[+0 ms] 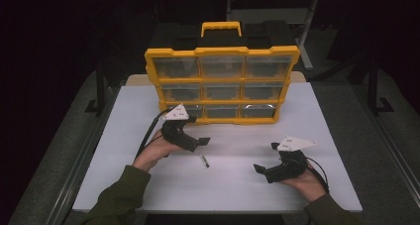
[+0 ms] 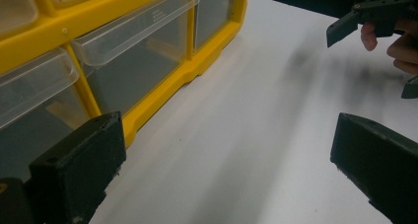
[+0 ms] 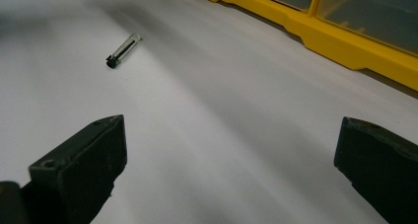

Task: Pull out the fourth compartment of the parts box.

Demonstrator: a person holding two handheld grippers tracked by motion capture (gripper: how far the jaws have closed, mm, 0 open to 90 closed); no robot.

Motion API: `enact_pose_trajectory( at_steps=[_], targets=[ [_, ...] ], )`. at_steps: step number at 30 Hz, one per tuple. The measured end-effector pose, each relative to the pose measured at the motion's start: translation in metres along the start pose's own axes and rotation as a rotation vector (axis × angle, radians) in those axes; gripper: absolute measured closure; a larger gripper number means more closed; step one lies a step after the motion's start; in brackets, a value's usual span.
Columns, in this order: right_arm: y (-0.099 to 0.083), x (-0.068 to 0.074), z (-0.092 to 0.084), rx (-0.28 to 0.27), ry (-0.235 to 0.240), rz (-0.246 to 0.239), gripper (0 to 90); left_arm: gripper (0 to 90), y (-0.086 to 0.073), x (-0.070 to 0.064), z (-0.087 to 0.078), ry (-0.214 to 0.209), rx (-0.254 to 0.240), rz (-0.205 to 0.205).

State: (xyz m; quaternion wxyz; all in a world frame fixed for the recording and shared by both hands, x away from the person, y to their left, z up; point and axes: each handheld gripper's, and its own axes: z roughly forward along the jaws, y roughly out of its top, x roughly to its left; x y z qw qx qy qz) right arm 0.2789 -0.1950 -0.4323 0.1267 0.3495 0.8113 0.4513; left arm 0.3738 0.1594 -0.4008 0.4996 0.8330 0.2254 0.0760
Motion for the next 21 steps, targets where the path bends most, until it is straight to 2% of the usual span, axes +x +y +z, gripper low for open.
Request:
enact_pose_trajectory(
  at_steps=[8,21],
  targets=[
    [0.0,0.0,0.0,-0.003,-0.001,-0.002,0.0,0.7,0.002,-0.001,0.006,-0.007,-0.017,-0.003],
    [0.0,0.0,0.0,-0.004,-0.002,-0.001,0.0,0.7,0.005,-0.002,0.017,-0.015,-0.012,0.021]
  ],
)
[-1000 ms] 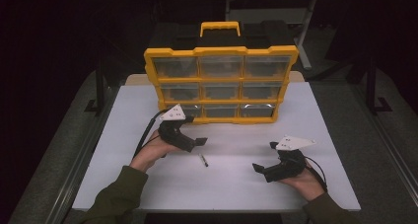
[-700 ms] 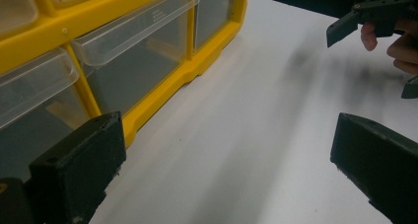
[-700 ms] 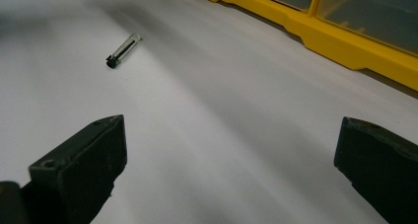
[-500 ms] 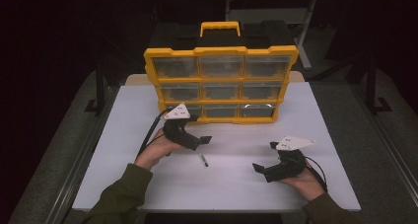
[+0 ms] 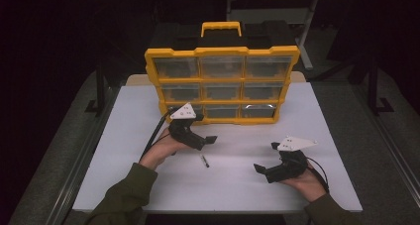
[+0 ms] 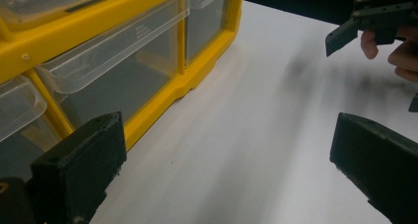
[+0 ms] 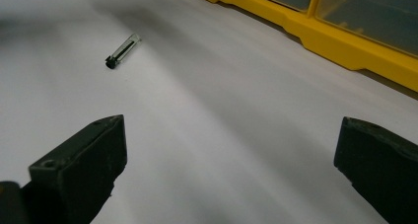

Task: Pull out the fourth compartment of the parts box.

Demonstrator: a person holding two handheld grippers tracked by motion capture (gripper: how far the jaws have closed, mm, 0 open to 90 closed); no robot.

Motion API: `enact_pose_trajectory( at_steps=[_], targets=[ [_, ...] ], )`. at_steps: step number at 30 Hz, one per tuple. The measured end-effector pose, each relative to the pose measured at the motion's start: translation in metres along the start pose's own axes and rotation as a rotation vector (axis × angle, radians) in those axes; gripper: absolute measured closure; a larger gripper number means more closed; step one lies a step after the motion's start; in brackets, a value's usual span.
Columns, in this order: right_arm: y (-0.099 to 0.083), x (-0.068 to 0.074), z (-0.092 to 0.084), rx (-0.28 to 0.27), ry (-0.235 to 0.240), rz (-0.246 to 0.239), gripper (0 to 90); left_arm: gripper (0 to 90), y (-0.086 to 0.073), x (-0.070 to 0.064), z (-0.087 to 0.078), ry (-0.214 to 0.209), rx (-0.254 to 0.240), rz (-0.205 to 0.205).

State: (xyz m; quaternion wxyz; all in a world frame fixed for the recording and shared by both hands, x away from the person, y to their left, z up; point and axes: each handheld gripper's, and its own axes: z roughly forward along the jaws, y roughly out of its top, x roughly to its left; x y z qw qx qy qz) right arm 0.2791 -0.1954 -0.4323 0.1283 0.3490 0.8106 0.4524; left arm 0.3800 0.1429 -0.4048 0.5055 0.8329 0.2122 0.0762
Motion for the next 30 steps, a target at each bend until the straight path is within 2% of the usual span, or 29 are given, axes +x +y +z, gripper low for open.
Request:
enact_pose_trajectory(
  at_steps=[9,15,16,19,20,30],
  targets=[
    [-0.0002,0.0002,0.0002,0.002,0.003,-0.004,0.0,0.7,0.0,-0.0006,-0.0003,0.009,-0.005,0.026],
    [-0.0001,0.0001,0.0003,0.002,0.003,-0.001,0.0,0.7,-0.0001,-0.0028,-0.0001,0.03,-0.001,0.067],
    [-0.0002,0.0,0.0003,0.001,0.003,-0.001,0.0,0.7,-0.0002,-0.0028,0.0,0.029,0.002,0.087],
    [-0.0003,-0.0005,0.0003,0.0,0.002,-0.003,0.0,0.7,-0.0003,-0.0034,0.0,0.032,0.002,0.092],
    [-0.0002,-0.0006,0.0003,-0.001,0.003,-0.003,0.0,0.7,0.0002,-0.0029,-0.0004,0.034,0.0,0.11],
    [-0.0002,-0.0007,0.0004,-0.004,0.003,-0.001,0.0,0.7,-0.0006,-0.0051,-0.0005,0.051,0.004,0.15]
  ],
)
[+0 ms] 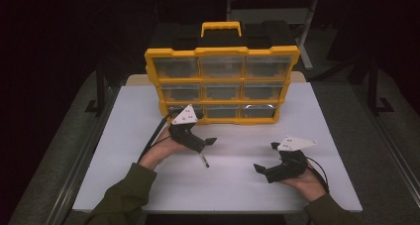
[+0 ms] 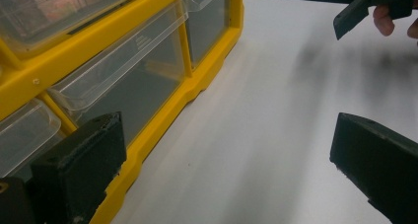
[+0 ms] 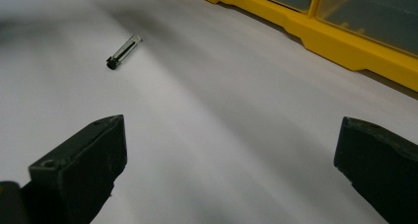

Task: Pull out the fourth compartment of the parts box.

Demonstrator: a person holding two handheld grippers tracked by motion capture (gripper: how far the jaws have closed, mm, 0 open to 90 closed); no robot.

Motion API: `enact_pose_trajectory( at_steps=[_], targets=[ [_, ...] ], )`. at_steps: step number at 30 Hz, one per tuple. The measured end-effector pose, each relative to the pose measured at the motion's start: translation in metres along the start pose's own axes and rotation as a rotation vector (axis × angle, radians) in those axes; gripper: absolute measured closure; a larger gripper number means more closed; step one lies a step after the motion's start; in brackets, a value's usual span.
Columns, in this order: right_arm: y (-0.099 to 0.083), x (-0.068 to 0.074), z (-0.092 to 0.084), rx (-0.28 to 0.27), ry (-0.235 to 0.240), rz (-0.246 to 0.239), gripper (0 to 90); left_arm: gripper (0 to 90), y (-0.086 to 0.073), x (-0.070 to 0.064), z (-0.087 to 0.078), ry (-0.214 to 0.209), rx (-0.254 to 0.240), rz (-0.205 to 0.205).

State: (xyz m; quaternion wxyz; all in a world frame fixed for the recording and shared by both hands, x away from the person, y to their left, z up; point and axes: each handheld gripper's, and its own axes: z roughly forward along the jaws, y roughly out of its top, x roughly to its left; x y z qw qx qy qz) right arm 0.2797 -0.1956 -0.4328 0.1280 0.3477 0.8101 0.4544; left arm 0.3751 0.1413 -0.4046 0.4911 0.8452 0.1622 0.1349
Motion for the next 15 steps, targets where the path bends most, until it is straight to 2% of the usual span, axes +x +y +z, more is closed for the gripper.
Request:
enact_pose_trajectory(
  at_steps=[15],
  targets=[
    [0.0001,-0.0002,-0.0003,-0.001,-0.002,-0.001,0.0,0.7,0.0003,-0.0023,-0.0008,0.04,0.003,0.079]
  ],
)
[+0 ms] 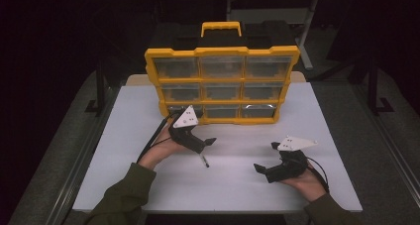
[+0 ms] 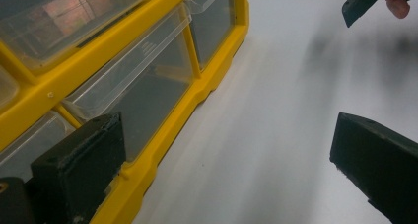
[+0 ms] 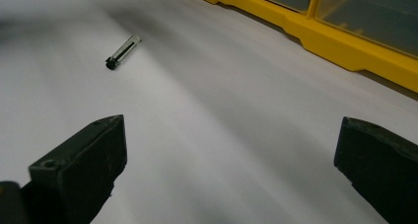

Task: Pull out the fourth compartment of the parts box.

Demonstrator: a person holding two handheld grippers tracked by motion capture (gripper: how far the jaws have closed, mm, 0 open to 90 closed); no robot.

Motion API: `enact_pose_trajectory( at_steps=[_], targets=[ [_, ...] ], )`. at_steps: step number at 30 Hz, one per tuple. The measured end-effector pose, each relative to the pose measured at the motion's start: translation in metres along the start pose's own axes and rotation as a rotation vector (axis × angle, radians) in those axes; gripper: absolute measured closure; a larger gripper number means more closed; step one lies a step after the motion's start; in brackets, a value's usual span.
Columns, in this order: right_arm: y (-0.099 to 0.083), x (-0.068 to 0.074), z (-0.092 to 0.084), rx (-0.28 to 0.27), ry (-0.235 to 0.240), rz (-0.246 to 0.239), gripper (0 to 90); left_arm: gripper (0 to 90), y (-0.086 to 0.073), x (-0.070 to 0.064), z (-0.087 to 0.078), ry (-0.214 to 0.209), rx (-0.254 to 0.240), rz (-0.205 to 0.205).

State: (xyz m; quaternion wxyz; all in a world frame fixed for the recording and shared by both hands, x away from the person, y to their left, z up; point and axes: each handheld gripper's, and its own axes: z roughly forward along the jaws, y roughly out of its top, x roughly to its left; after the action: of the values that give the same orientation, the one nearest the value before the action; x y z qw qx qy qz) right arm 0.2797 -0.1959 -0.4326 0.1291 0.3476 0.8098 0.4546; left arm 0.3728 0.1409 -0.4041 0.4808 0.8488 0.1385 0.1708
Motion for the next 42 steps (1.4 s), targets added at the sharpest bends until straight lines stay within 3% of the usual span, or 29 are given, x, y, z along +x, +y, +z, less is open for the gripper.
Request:
enact_pose_trajectory(
  at_steps=[13,20,42],
  targets=[
    [0.0,0.0,0.0,-0.001,0.001,-0.002,0.0,0.7,0.0,-0.004,0.001,0.026,0.006,0.079],
    [0.0,0.0,0.0,-0.001,0.0,-0.004,0.0,0.7,0.0,-0.006,0.002,0.03,0.014,0.102],
    [0.0,0.0,0.0,-0.003,0.0,-0.005,0.0,0.7,0.0,-0.013,0.003,0.094,0.027,0.238]
  ],
)
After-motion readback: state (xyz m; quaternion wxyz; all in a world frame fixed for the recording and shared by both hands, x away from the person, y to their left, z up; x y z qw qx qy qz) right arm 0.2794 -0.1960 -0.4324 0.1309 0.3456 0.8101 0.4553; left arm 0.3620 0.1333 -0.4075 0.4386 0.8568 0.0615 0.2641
